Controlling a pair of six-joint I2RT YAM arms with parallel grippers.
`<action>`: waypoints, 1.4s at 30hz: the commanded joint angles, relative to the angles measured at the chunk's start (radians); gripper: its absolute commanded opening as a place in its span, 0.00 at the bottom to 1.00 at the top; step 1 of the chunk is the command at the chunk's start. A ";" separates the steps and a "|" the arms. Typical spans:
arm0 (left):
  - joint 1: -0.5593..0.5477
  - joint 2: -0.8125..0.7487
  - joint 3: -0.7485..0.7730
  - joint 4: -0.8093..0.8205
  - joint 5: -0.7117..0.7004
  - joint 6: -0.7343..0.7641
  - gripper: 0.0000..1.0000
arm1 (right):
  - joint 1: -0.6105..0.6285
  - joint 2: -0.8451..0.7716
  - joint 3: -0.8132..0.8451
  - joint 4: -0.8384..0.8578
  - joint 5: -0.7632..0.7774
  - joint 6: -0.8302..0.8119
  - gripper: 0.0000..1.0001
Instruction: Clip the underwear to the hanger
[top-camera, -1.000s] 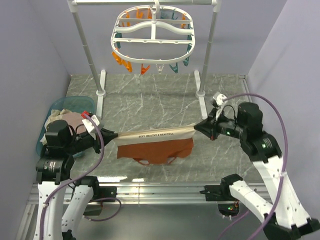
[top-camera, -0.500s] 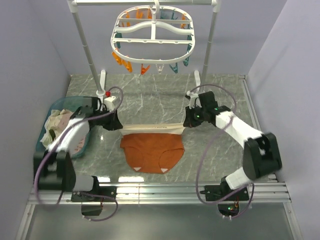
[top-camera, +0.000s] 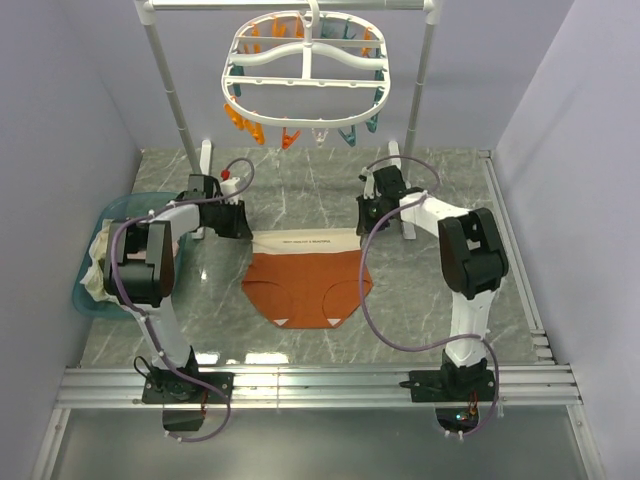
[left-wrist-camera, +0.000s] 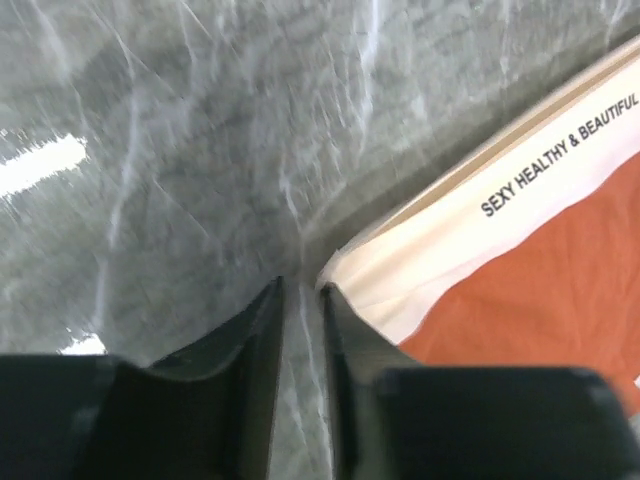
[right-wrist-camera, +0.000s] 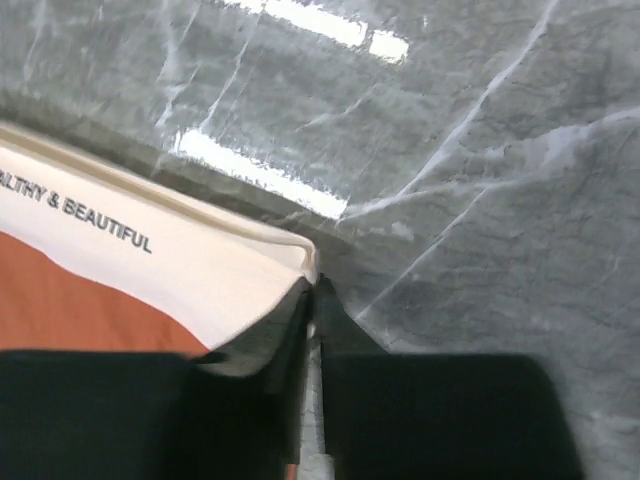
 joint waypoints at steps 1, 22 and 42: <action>0.001 0.019 0.046 0.021 -0.006 -0.003 0.31 | -0.011 0.008 0.099 -0.014 0.047 0.037 0.21; 0.165 -0.875 -0.314 -0.023 0.167 -0.121 0.67 | -0.140 -0.703 -0.179 -0.144 -0.120 0.000 0.67; 0.156 -0.958 -0.256 0.577 0.192 -0.408 0.62 | -0.122 -1.038 -0.009 -0.174 -0.237 -0.063 0.75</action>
